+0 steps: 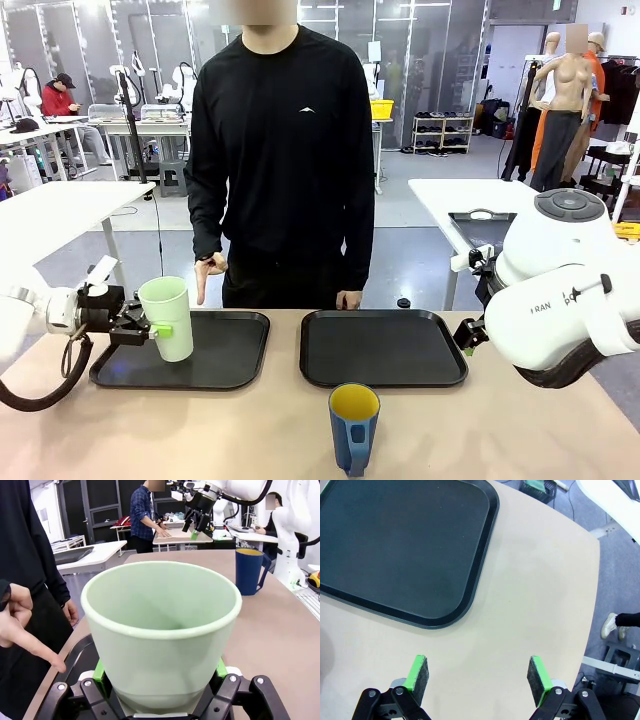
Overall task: Sort and store the cups by type.
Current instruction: Place the picked Reusable plastic cup into the Flat Tray indicated by the person.
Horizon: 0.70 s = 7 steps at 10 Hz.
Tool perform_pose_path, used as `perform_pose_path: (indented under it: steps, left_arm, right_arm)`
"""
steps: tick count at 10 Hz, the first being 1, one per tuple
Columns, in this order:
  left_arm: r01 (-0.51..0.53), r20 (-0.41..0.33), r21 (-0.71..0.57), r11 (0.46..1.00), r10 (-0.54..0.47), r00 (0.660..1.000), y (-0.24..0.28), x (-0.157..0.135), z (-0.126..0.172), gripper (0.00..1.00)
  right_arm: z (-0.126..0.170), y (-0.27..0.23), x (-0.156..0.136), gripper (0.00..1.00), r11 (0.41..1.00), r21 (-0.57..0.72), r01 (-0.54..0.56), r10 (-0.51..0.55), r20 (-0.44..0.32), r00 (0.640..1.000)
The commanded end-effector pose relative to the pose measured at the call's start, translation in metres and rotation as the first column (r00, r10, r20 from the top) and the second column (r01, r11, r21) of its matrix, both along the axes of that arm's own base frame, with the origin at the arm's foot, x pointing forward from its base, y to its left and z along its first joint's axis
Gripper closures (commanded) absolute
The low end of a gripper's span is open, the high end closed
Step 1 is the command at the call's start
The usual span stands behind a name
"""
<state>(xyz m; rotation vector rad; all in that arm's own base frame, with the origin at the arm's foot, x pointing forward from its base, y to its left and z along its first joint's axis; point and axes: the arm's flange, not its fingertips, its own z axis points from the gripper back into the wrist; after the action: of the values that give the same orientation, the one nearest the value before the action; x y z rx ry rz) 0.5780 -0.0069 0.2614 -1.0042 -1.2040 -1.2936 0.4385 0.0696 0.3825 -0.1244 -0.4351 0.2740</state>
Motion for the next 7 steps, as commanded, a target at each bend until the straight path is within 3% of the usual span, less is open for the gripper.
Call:
perform_pose_path:
  steps: [1,7]
  left_arm:
    - [-0.002,0.048,-0.037,0.999,0.004,0.999,0.001,0.016,-0.008,0.13]
    - [-0.016,0.039,-0.026,1.000,0.017,0.999,0.007,0.025,-0.030,0.13]
  right_arm:
    - [0.000,0.000,0.000,0.00,1.000,0.002,0.003,-0.003,0.001,1.000]
    - [0.000,0.000,0.000,0.00,1.000,0.002,0.003,-0.003,0.001,1.000]
